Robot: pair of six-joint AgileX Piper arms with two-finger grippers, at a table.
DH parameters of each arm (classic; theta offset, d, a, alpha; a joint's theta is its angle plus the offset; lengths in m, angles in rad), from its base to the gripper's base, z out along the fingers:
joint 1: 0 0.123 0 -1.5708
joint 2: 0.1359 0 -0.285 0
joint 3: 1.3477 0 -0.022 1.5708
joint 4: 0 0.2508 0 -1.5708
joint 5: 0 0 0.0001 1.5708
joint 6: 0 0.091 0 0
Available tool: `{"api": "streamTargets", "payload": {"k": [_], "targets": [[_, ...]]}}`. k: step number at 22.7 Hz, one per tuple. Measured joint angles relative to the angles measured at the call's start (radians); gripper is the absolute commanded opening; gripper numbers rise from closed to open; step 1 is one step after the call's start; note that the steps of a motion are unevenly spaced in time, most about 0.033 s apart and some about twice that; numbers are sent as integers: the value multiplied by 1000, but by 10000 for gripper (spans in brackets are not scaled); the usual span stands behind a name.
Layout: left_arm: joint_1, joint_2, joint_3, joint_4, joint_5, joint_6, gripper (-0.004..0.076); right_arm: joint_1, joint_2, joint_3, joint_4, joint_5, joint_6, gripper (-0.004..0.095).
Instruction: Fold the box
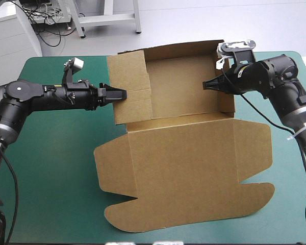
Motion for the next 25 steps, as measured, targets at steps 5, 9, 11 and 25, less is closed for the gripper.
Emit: {"api": "streamTargets", "payload": {"k": [5,9,11,25], "targets": [[-173,-18,-113,409,-97,-274,468,63,0,0,-20,-32,36,-15],[-272,-19,-122,621,-177,-446,469,87,3,2,-49,-34,52,-15],[-306,-19,-122,721,-208,-538,468,103,3,2,-80,-35,78,-15],[-323,43,-122,873,-264,-703,391,169,3,2,-155,-65,151,-15]]}}
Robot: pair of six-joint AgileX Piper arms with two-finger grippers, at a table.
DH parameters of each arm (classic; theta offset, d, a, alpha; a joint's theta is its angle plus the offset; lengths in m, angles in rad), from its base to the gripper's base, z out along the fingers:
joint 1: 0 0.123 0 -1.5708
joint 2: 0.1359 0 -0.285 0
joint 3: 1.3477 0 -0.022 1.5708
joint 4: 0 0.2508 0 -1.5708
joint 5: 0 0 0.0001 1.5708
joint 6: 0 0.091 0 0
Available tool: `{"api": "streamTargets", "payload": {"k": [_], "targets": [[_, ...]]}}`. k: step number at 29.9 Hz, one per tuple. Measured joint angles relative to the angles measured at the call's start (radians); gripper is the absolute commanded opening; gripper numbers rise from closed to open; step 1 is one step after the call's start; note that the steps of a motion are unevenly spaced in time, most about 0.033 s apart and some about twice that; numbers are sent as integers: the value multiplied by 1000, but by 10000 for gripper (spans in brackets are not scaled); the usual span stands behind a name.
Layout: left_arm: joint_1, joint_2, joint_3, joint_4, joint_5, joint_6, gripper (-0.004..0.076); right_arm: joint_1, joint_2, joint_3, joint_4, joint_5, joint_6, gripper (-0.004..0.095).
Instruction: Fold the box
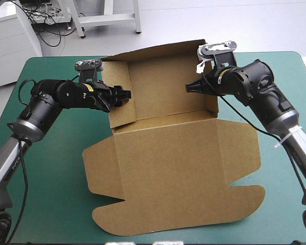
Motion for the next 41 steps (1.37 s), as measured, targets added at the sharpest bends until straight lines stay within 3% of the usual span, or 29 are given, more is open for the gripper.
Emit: {"api": "streamTargets", "payload": {"k": [3,5,6,27,31,34,35,38,41], "targets": [[0,-6,0,13,-7,-1,194,0,0,0,-1,-1,3,-15],[0,-13,0,39,-13,-10,-8,0,0,0,-4,-1,3,-16],[0,-20,0,57,-22,-31,-24,0,0,0,-5,-2,9,-16],[-8,-71,-1,190,-29,-83,-29,7,0,-1,8,-29,48,-17],[-9,-71,-1,190,-30,-67,87,7,0,-1,8,-23,49,-17],[-9,-71,-2,190,-12,-34,317,7,0,-1,11,-11,53,-17],[-9,-71,-2,190,-4,-22,435,7,0,-1,12,-6,54,-17],[-9,-66,-3,217,15,23,631,10,0,-1,10,11,48,-17],[-8,-59,-3,246,7,27,659,10,0,-1,4,27,47,-17]]}}
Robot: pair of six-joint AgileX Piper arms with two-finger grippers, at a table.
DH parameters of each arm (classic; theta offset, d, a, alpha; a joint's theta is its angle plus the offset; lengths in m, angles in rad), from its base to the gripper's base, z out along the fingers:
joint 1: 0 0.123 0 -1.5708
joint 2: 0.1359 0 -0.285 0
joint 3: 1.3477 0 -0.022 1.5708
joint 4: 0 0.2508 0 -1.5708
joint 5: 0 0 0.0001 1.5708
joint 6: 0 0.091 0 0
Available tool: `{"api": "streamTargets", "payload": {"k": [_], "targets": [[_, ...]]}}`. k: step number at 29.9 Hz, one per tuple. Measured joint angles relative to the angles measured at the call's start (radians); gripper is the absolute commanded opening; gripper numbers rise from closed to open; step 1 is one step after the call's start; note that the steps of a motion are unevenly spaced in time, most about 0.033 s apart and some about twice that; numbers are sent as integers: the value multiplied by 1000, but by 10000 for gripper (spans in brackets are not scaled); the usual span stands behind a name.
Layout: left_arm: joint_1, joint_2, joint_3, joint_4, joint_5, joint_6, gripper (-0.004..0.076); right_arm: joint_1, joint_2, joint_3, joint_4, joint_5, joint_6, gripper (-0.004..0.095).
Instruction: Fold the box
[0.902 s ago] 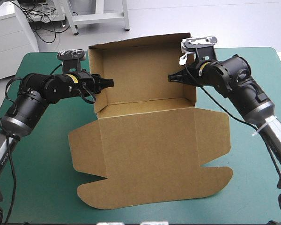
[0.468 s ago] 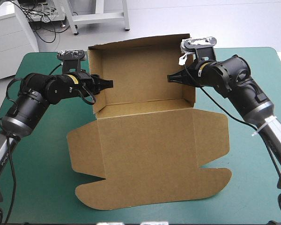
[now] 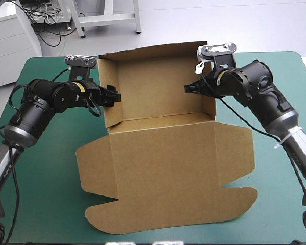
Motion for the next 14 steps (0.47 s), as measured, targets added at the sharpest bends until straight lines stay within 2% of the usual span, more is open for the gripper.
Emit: {"api": "streamTargets", "payload": {"k": [7,14], "targets": [[0,0,0,-35,-36,-10,638,0,0,0,-3,24,-6,-17],[0,-1,-14,-122,29,-12,638,0,0,0,-3,31,-6,-17]]}}
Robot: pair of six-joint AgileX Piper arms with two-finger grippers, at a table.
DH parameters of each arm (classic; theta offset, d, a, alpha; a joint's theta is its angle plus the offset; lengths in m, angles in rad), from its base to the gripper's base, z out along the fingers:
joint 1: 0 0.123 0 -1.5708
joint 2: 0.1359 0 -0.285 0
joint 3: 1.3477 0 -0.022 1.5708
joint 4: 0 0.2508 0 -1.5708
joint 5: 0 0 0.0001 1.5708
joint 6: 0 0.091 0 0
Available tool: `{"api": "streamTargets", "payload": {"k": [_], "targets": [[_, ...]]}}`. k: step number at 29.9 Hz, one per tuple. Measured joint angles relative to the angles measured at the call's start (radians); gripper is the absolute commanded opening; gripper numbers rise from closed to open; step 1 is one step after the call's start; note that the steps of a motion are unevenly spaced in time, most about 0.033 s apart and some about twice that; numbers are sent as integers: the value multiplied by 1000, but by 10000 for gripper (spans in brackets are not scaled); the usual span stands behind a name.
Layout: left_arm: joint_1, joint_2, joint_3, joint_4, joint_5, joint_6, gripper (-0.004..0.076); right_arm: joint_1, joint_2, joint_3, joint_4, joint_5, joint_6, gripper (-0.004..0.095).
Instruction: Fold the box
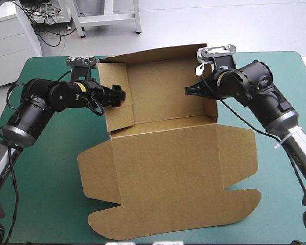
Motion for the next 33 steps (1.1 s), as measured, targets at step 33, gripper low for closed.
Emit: {"api": "streamTargets", "payload": {"k": [33], "targets": [[0,-56,66,-147,-50,-60,638,0,0,0,0,33,15,-17]]}}
